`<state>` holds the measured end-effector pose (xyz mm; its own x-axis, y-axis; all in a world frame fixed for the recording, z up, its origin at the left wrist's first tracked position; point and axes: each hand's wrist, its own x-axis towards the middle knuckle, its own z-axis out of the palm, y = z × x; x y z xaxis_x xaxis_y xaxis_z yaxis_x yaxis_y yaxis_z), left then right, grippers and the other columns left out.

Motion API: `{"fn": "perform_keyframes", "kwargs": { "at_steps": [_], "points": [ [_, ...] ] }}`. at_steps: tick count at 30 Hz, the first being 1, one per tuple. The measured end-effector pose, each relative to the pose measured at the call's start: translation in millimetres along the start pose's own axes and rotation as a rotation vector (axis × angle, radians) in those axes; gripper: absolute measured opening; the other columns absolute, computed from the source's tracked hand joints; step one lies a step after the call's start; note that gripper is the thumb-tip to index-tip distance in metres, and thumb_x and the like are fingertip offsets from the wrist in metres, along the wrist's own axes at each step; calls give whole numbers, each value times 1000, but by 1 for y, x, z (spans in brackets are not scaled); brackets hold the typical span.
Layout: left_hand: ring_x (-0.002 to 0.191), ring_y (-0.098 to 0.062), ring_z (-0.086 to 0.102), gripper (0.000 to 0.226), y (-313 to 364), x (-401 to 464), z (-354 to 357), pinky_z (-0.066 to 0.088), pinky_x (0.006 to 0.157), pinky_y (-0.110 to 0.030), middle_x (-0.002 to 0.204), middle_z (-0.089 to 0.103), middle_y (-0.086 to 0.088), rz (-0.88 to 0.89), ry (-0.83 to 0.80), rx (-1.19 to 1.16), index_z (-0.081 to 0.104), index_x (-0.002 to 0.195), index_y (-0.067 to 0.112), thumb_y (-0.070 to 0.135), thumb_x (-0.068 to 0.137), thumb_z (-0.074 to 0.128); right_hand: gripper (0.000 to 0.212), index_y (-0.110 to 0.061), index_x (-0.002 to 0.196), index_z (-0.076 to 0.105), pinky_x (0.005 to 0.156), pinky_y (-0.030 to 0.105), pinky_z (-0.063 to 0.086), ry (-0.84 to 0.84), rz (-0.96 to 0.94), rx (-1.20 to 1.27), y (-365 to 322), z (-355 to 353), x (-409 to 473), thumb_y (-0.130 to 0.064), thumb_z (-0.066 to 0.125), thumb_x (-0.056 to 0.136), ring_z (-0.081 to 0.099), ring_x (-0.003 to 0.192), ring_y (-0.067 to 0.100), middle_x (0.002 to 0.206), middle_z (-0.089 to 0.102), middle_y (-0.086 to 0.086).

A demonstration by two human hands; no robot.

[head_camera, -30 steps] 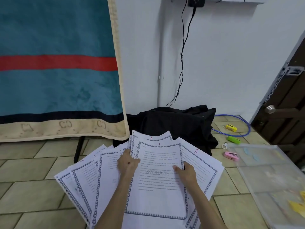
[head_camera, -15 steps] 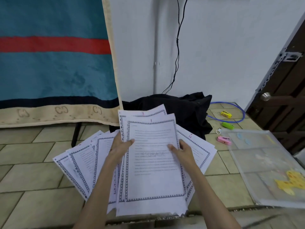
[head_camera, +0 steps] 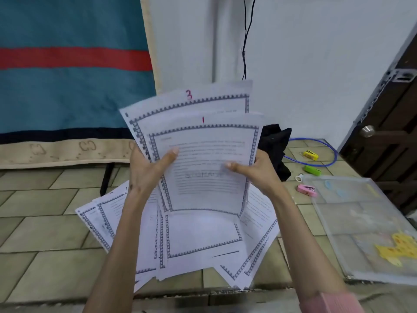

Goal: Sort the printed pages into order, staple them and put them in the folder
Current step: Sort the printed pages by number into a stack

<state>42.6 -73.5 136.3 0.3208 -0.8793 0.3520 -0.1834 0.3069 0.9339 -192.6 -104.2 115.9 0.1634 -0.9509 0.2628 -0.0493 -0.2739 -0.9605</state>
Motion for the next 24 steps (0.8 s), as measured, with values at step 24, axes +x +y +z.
{"fn": "perform_keyframes", "kwargs": {
  "at_steps": [24],
  "points": [
    [96, -17, 66, 33, -81, -25, -2, 55, 85, -35, 101, 71, -1, -330, -84, -21, 66, 109, 13, 22, 78, 73, 32, -22, 86, 72, 67, 25, 58, 13, 282, 103, 60, 29, -20, -5, 86, 62, 73, 81, 12, 85, 76, -6]
  ]
}}
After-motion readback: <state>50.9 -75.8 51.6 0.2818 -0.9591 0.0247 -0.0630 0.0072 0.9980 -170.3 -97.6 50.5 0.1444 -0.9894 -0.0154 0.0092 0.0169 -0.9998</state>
